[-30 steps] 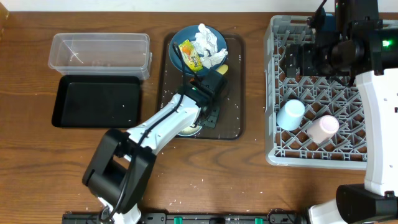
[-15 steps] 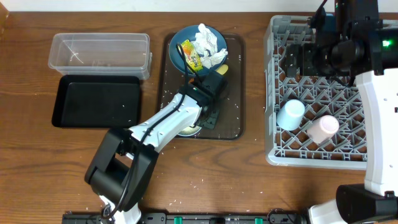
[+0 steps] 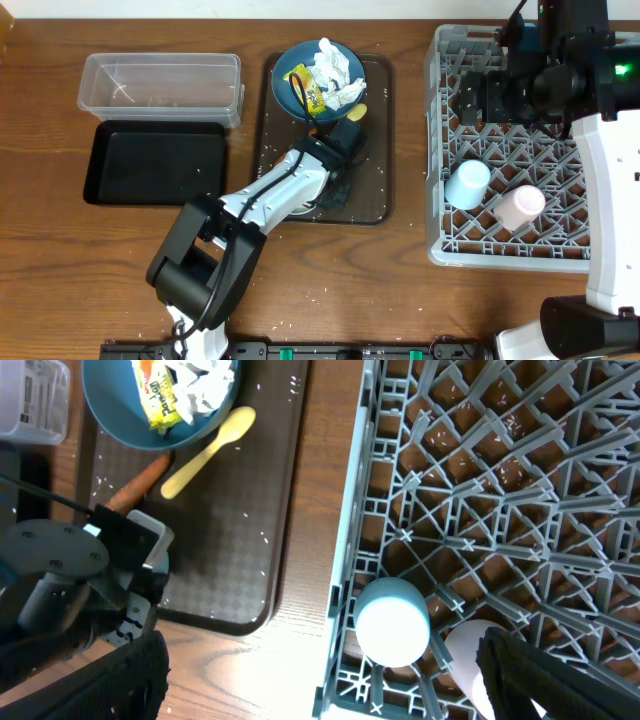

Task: Sort waste into correct bins and load items into the dishwasher rack
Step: 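Carry the bowl left and tip the rice onto the black tray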

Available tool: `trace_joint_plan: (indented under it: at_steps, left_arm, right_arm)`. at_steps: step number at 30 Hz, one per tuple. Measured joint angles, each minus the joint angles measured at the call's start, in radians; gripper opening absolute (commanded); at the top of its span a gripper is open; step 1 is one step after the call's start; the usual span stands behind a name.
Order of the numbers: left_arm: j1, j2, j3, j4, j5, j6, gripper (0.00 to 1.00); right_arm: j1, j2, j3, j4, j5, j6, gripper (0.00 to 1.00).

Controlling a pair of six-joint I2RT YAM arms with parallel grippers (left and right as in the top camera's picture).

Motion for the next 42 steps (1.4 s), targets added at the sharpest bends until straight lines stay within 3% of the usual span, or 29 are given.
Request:
trace_joint_plan:
  at_steps: [12, 21, 27, 33, 42]
  left_arm:
    - [0.049, -0.121, 0.043, -0.130, 0.012, 0.001, 0.06]
    - [0.414, -0.385, 0.087, -0.134, 0.071, 0.026, 0.06]
    - [0.737, -0.352, 0.087, -0.112, 0.287, 0.079, 0.06]
    - [1.020, -0.238, 0.087, -0.101, 0.596, 0.148, 0.06]
    - [1.217, -0.042, 0.087, -0.078, 0.995, 0.257, 0.06]
  right_arm:
    - [0.000, 0.000, 0.000, 0.000, 0.000, 0.000, 0.97]
    - [0.000, 0.000, 0.000, -0.004, 0.000, 0.000, 0.97]
    - [0.000, 0.000, 0.000, -0.004, 0.000, 0.000, 0.97]
    - [0.000, 0.000, 0.000, -0.004, 0.000, 0.000, 0.97]
    - [0.000, 0.000, 0.000, -0.004, 0.000, 0.000, 0.97]
